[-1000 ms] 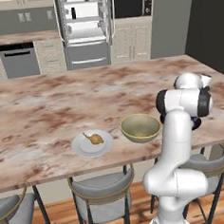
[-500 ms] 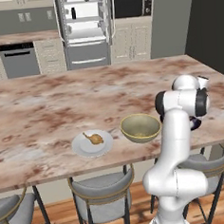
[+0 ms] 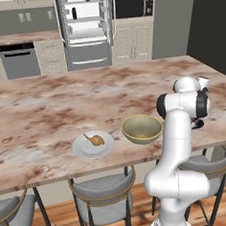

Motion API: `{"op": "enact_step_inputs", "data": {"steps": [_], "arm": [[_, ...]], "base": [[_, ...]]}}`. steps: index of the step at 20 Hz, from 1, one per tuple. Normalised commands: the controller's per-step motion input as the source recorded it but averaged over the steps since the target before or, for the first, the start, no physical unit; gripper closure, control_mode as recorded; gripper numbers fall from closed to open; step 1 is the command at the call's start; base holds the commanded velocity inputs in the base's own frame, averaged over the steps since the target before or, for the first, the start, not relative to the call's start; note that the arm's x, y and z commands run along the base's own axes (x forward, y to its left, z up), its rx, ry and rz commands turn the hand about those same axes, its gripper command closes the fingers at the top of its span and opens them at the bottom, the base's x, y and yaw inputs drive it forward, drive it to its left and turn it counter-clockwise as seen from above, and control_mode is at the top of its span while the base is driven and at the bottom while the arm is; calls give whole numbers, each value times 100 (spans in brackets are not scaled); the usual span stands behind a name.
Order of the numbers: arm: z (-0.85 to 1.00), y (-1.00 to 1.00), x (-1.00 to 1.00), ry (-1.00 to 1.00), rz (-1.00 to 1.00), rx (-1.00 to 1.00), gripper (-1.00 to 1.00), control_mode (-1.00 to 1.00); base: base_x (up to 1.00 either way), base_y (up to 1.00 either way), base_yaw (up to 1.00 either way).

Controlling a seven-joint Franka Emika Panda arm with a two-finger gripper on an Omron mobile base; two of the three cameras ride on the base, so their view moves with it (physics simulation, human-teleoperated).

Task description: Pick the chicken drumstick and onion from their plates and place them in the bowl. Then put the bowl in the fridge.

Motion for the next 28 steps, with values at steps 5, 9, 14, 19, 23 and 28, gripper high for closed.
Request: {"op": "enact_step_inputs", "data": {"steps": [5, 9, 14, 19, 23, 28], "arm": [[-5, 7, 0, 2, 0, 0, 100, -100], [0, 8, -12, 0, 0, 0, 100, -100], [-1, 7, -19, 0, 0, 0, 100, -100], [-1, 2, -25, 0, 0, -1, 100, -100], [26, -3, -28, -4, 0, 0, 100, -100], [55, 0, -15, 1, 0, 0, 100, -100]], "base": [[0, 0, 0], [0, 0, 0], [0, 0, 0], [0, 0, 0], [0, 0, 0], [0, 0, 0]]}}
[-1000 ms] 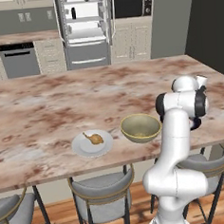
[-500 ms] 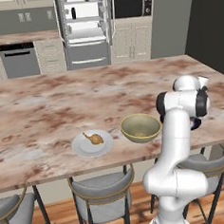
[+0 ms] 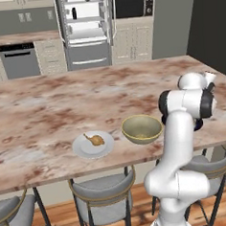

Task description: Pick the chicken drumstick and onion from their plates and place them in the bowl. Then put the bowl in the fridge.

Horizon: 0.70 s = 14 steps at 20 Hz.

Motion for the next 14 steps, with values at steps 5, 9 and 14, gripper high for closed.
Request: {"op": "enact_step_inputs", "data": {"steps": [5, 9, 14], "arm": [[54, 18, -10, 1, -1, 0, 100, -100], [40, 38, -7, 0, -8, 0, 100, -100], [33, 43, 0, 4, -11, 0, 100, -100]], "base": [[0, 0, 0], [0, 0, 0], [0, 0, 0]]}}
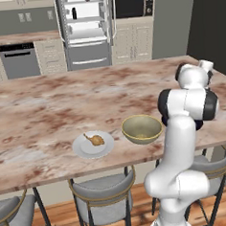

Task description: Pick the chicken drumstick and onion from their plates and place them in the bowl. Then put the bowl in the fridge.

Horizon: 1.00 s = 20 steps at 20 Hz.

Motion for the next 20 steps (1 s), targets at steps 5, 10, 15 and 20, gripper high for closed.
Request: {"op": "enact_step_inputs", "data": {"steps": [5, 10, 15, 20], "arm": [[21, 62, -3, 0, -5, -6, 100, -100], [17, 58, -7, 3, -5, -7, 100, -100], [0, 72, -9, 7, -9, -7, 100, -100], [0, 71, 2, 3, -13, -9, 100, -100]], "base": [[0, 0, 0], [0, 0, 0], [0, 0, 0], [0, 0, 0]]}}
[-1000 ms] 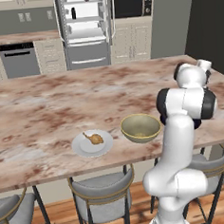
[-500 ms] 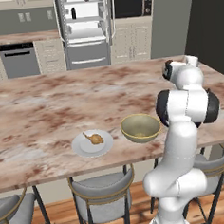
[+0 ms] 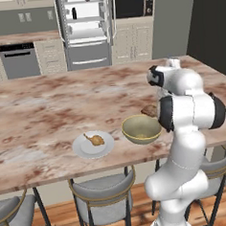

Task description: Pick the chicken drumstick and onion from their plates and place them in the bowl. Then put the bowl in the fridge.

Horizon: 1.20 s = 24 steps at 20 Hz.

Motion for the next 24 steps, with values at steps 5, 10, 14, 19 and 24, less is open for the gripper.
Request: {"op": "enact_step_inputs", "data": {"steps": [5, 10, 14, 19, 24], "arm": [[-5, 58, 7, 5, -13, -6, 100, -100], [-34, 38, 8, 5, -12, -5, 100, -100], [-40, 26, 12, 3, -9, -1, 100, -100], [-26, 24, 29, 0, -4, 0, 100, -100], [-22, 3, 13, 3, 0, 0, 100, -100]], "base": [[0, 0, 0], [0, 0, 0], [0, 0, 0], [0, 0, 0], [0, 0, 0]]}}
